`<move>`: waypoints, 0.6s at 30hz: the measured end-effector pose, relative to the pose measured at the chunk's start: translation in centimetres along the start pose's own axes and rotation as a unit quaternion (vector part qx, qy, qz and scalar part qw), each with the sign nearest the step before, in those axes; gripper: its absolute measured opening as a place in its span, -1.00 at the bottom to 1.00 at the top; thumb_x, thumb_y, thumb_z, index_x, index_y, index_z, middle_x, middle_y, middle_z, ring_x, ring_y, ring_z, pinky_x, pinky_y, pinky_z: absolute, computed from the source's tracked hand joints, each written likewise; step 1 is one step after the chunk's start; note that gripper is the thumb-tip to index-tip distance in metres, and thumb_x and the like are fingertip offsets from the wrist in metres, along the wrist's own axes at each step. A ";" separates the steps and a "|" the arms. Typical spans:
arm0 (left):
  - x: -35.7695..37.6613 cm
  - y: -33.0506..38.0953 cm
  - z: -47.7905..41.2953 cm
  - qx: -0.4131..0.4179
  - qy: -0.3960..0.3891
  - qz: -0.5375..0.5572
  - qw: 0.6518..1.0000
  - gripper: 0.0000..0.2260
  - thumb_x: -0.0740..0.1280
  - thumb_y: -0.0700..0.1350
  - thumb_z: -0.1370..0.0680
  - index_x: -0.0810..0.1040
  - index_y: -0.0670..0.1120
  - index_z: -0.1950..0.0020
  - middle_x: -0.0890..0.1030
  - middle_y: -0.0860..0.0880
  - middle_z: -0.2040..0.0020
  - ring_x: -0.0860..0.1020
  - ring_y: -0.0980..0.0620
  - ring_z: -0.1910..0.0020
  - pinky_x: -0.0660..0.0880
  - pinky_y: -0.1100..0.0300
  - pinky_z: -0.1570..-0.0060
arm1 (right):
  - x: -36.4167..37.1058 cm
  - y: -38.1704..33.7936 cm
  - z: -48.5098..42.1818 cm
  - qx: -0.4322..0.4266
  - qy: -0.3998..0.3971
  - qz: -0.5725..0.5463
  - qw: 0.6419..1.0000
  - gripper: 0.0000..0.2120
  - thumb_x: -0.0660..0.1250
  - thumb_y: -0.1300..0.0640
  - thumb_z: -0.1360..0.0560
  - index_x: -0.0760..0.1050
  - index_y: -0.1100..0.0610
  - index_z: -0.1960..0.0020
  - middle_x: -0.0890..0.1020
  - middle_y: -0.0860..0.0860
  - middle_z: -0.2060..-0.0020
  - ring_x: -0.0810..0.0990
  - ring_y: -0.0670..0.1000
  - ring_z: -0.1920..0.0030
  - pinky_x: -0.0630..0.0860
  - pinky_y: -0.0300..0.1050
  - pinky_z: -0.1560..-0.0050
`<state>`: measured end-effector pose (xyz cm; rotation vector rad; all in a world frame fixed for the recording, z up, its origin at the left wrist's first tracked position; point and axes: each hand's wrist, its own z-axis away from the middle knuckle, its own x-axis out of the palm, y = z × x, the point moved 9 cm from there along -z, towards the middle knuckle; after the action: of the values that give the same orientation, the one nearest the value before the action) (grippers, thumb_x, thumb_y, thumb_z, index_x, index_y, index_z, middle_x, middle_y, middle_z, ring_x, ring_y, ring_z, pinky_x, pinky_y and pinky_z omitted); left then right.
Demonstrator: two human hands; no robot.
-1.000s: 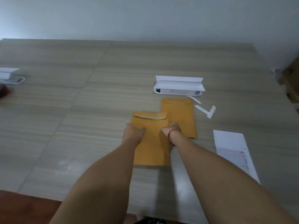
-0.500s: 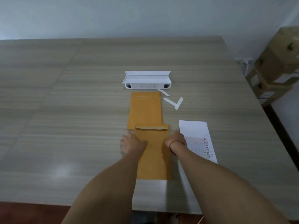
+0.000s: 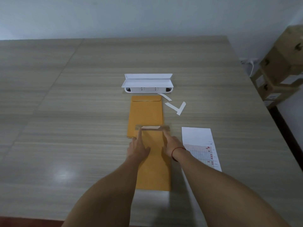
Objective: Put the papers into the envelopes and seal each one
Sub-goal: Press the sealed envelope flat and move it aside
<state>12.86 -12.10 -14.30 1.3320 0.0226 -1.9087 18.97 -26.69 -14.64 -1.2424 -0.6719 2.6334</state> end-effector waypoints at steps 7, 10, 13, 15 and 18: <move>0.4 0.0 -2.2 -0.011 -0.063 -0.025 0.998 -0.14 0.37 0.14 -0.47 -0.18 0.16 -0.55 0.38 -0.18 -0.38 0.42 -0.22 -0.33 0.45 -0.08 -0.25 | -0.1 -0.5 -2.1 0.033 -0.029 0.049 0.998 -0.28 0.18 0.18 -0.59 -0.16 -0.14 -0.57 0.49 0.13 -0.27 0.54 0.14 -0.12 0.52 -0.03 -0.07; 0.5 -0.1 -3.1 -0.006 -0.094 -0.031 0.995 -0.14 0.38 0.14 -0.45 -0.13 0.13 -0.56 0.38 -0.15 -0.41 0.39 -0.20 -0.37 0.42 -0.05 -0.28 | -0.1 -0.5 -2.5 0.043 -0.049 0.057 0.996 -0.26 0.19 0.23 -0.56 -0.13 -0.11 -0.57 0.42 0.14 -0.36 0.47 0.17 -0.29 0.48 0.01 -0.22; 0.2 0.2 -3.3 0.001 -0.091 -0.037 0.995 -0.17 0.37 0.11 -0.47 -0.10 0.10 -0.56 0.39 -0.14 -0.41 0.39 -0.19 -0.37 0.40 -0.03 -0.28 | -0.4 -0.4 -2.3 0.038 -0.043 0.049 0.997 -0.28 0.19 0.23 -0.56 -0.09 -0.09 -0.57 0.38 0.12 -0.41 0.44 0.17 -0.34 0.45 0.01 -0.24; -0.4 1.2 -3.0 0.008 -0.065 -0.046 0.997 -0.22 0.35 0.10 -0.50 -0.05 0.06 -0.57 0.40 -0.15 -0.40 0.41 -0.18 -0.36 0.41 -0.03 -0.26 | -1.2 -0.3 -2.0 0.026 -0.013 0.043 0.999 -0.35 0.16 0.24 -0.57 0.01 -0.07 -0.56 0.42 0.11 -0.37 0.47 0.16 -0.30 0.47 -0.01 -0.19; -1.1 3.7 -2.5 0.019 -0.030 -0.049 0.998 -0.37 0.33 0.04 -0.53 0.13 -0.04 -0.52 0.39 -0.15 -0.38 0.44 -0.18 -0.32 0.45 -0.02 -0.22 | -3.7 0.6 -1.5 0.008 0.047 0.026 0.999 -0.53 0.15 0.22 -0.54 0.27 -0.01 -0.43 0.53 0.12 -0.20 0.53 0.15 -0.15 0.51 -0.01 -0.06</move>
<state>17.21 -12.90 -13.05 1.3192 0.0209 -2.0400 22.55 -27.86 -13.18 -1.3871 -0.6094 2.5958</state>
